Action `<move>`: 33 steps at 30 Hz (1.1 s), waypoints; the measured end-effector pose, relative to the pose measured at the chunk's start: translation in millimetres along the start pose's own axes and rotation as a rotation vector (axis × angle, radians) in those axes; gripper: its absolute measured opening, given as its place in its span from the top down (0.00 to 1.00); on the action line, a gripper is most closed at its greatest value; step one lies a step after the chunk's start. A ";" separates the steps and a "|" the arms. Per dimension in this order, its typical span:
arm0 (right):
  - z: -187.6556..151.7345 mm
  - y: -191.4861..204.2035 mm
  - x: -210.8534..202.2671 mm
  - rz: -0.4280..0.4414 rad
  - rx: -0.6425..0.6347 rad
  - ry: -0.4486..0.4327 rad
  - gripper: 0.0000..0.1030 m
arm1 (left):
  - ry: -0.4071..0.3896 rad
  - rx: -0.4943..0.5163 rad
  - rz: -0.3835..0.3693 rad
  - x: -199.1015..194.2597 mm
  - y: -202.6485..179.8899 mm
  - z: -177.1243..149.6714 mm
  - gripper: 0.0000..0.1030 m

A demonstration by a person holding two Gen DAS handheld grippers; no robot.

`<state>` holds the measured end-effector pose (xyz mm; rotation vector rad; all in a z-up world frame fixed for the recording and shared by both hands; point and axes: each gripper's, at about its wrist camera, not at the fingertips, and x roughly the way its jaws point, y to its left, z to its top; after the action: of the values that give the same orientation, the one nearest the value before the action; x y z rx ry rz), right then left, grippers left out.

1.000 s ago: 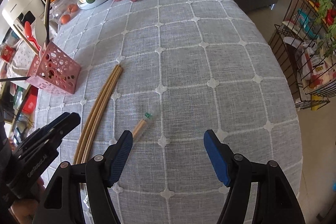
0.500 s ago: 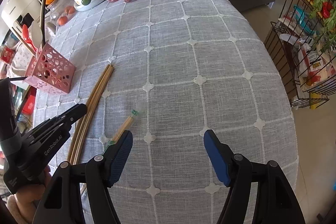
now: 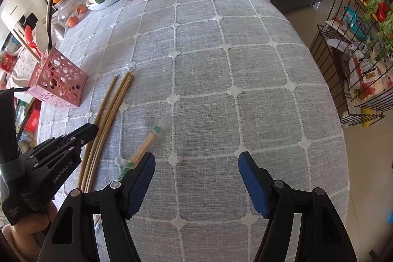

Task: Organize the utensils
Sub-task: 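Grasp one bamboo chopstick from the bundle with the left tool and lift, then carry the bamboo chopstick toward the basket with the left tool while the right tool grasps another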

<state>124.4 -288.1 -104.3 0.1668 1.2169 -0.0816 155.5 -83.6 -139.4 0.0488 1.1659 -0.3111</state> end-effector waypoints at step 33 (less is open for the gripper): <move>-2.2 45.9 33.7 0.132 -0.002 0.084 0.47 | -0.271 0.040 -0.059 -129.7 27.2 -15.7 0.93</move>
<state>140.9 -241.6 -132.8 0.2508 1.2864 0.0420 102.4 -26.6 -31.0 0.0064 0.8932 -0.3806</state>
